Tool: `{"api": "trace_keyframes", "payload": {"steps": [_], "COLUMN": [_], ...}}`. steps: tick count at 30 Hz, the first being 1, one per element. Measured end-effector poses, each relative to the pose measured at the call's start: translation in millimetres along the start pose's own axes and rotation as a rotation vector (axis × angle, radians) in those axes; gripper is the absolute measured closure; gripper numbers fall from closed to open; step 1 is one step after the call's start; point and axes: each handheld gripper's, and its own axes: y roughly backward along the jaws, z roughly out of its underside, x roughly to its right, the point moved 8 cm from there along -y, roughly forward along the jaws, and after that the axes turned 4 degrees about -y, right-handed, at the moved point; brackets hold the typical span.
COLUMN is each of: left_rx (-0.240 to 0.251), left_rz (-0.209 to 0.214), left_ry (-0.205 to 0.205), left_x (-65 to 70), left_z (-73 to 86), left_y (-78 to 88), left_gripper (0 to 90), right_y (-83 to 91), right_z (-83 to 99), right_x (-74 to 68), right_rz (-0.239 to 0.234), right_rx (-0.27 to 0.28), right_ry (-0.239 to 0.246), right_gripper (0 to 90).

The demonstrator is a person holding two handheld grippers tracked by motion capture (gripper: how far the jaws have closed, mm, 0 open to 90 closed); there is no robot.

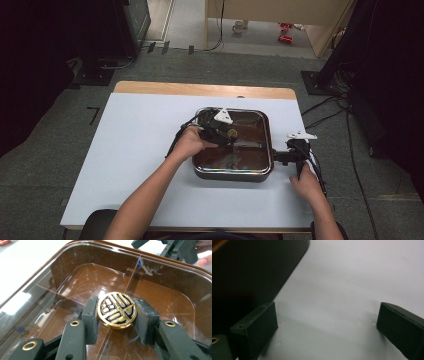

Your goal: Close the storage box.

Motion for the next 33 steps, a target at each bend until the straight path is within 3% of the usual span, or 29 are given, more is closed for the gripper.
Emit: {"api": "trace_keyframes", "payload": {"steps": [2, 10, 16, 20, 26, 30, 33], "left_rx": [-0.008, -0.016, -0.032, -0.031, -0.053, -0.034, -0.033], "left_rz": [-0.009, -0.002, 0.0, 0.034, -0.003, 0.01, -0.021], "left_ry": [-0.01, 0.018, 0.041, 0.109, 0.154, 0.179, 0.174], "left_x": [-0.6, -0.7, -1.2, 1.0, 1.4, 5.1, 6.8], "left_z": [0.6, -1.2, -0.6, -2.9, -4.6, -7.9, -9.0], "left_y": [-2.3, -4.0, -1.9, 2.6, 9.0, 15.6, 21.8], "left_gripper": [58.9, 58.1, 49.9, 43.0, 36.4, 35.5, 32.7], "right_y": [0.0, 0.0, 0.0, 0.1, 0.0, 0.0, -0.1], "right_z": [-0.1, 0.0, 0.0, 0.1, 0.0, 0.0, -0.1], "right_x": [0.1, 0.0, 0.0, -0.2, -0.2, -0.2, -0.2], "right_rz": [0.0, 0.0, 0.0, 0.0, -0.001, -0.001, -0.001], "right_rx": [0.0, 0.0, 0.0, -0.001, -0.001, 0.0, 0.001], "right_ry": [0.001, 0.0, 0.0, -0.002, -0.003, -0.004, -0.004], "right_gripper": [2.4, 2.5, 2.5, 2.5, 2.5, 2.5, 2.5]}}
